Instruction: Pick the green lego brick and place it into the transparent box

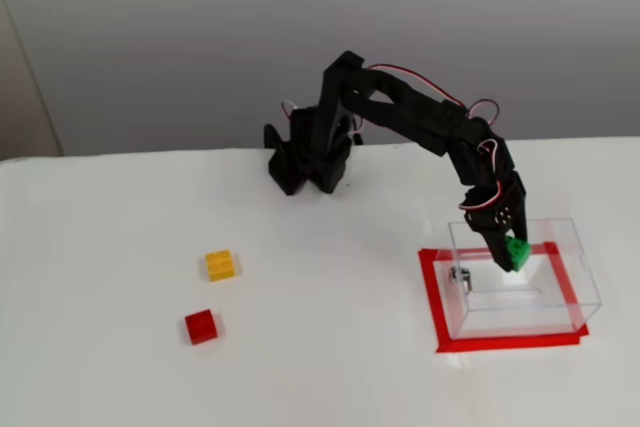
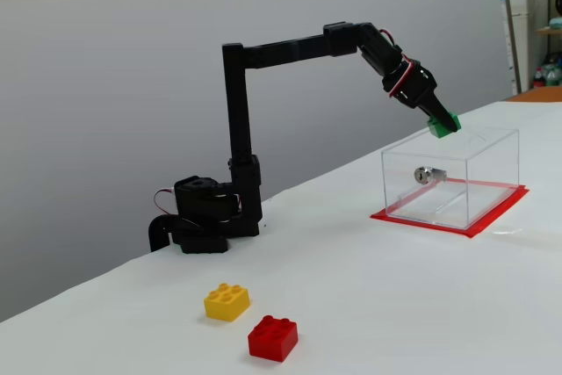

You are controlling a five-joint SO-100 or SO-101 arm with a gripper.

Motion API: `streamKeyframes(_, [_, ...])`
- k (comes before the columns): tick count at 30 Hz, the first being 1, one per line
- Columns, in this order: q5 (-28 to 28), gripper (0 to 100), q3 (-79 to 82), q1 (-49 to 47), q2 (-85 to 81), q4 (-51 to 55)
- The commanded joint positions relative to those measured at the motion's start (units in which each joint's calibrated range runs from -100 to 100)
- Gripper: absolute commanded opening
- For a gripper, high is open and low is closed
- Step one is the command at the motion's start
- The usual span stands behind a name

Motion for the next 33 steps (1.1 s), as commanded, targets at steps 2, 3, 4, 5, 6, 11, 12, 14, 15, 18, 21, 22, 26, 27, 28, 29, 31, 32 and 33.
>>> streamKeyframes(2, [0.28, 13, -3.09, -0.12, -0.33, -0.30])
streamKeyframes(3, [0.28, 13, -3.09, -0.12, -0.41, -0.38])
streamKeyframes(4, [0.28, 13, -3.09, -0.12, -0.41, -0.47])
streamKeyframes(5, [0.28, 13, -3.09, -0.20, -0.41, -0.47])
streamKeyframes(6, [0.28, 13, -3.09, -0.27, -0.41, -0.47])
streamKeyframes(11, [0.28, 13, -3.09, -0.64, -0.41, -0.56])
streamKeyframes(12, [0.22, 13, -3.09, -0.64, -0.41, -0.56])
streamKeyframes(14, [-0.14, 13, -3.09, -0.64, -0.41, -0.56])
streamKeyframes(15, [-0.14, 13, -3.09, -0.64, -0.41, -0.56])
streamKeyframes(18, [-0.14, 13, -3.09, -0.72, -0.41, -0.56])
streamKeyframes(21, [-0.19, 13, -3.09, -0.72, -0.33, -0.56])
streamKeyframes(22, [-0.19, 13, -3.09, -0.72, -0.33, -0.56])
streamKeyframes(26, [-0.25, 21, -3.09, -0.72, -0.41, -0.56])
streamKeyframes(27, [-0.25, 24, -3.09, -0.72, -0.41, -0.56])
streamKeyframes(28, [-0.25, 27, -3.09, -0.72, -0.41, -0.56])
streamKeyframes(29, [-0.25, 29, -3.09, -0.72, -0.41, -0.56])
streamKeyframes(31, [-0.25, 31, -3.09, -0.72, -0.41, -0.56])
streamKeyframes(32, [-0.25, 32, -3.09, -0.79, -0.41, -0.56])
streamKeyframes(33, [-0.25, 31, -3.09, -0.86, -0.41, -0.56])
